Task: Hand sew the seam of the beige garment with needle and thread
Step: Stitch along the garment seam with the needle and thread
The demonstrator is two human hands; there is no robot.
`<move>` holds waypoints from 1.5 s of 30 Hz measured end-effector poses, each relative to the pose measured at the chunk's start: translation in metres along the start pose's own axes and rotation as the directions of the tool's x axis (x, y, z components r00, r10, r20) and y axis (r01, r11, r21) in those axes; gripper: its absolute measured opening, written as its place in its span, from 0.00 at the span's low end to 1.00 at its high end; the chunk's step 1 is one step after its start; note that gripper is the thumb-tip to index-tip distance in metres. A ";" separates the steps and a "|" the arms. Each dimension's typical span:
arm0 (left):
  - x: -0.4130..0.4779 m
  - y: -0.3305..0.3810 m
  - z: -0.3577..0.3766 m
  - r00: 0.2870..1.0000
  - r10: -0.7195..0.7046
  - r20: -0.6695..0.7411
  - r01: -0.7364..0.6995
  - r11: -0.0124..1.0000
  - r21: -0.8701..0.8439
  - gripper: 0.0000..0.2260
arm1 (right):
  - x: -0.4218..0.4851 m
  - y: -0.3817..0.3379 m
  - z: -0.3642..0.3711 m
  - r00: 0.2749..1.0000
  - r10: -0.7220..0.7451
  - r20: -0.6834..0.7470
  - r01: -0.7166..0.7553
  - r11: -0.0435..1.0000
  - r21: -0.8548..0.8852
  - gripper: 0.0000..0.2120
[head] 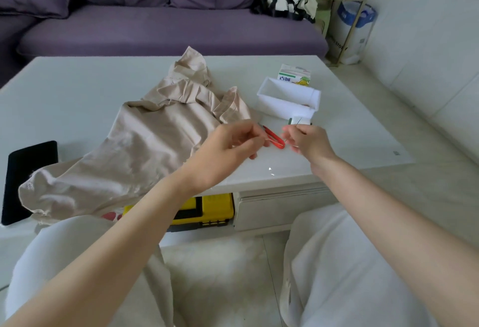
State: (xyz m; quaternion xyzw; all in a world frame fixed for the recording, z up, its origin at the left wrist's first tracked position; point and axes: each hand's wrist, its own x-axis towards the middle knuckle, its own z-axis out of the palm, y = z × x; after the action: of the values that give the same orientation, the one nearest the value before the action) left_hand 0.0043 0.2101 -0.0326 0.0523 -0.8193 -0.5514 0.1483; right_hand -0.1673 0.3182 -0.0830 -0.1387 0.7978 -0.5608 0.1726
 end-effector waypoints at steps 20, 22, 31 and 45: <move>0.006 -0.035 -0.007 0.977 -0.101 -0.186 0.183 0.849 0.496 0.08 | -0.069 -0.032 0.034 0.918 0.016 0.396 -0.057 0.994 0.093 0.14; 0.006 -0.035 -0.009 0.978 -0.105 -0.181 0.182 0.854 0.487 0.06 | -0.067 -0.029 0.032 0.914 0.021 0.405 -0.053 0.996 0.070 0.14; -0.004 -0.021 -0.008 0.962 -0.250 0.108 0.202 0.921 0.333 0.08 | -0.032 0.004 0.018 0.993 -0.058 0.099 0.087 0.944 -0.317 0.13; -0.012 -0.007 -0.030 0.978 -0.111 0.176 0.164 0.933 -0.322 0.09 | -0.027 0.023 0.012 0.984 -0.154 -0.092 0.110 0.923 -0.368 0.13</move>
State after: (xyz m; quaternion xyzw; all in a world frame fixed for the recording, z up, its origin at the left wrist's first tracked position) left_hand 0.0243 0.1842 -0.0305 0.0408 -0.7171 -0.6938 0.0521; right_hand -0.1385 0.3263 -0.1052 -0.1879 0.8849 -0.4224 0.0578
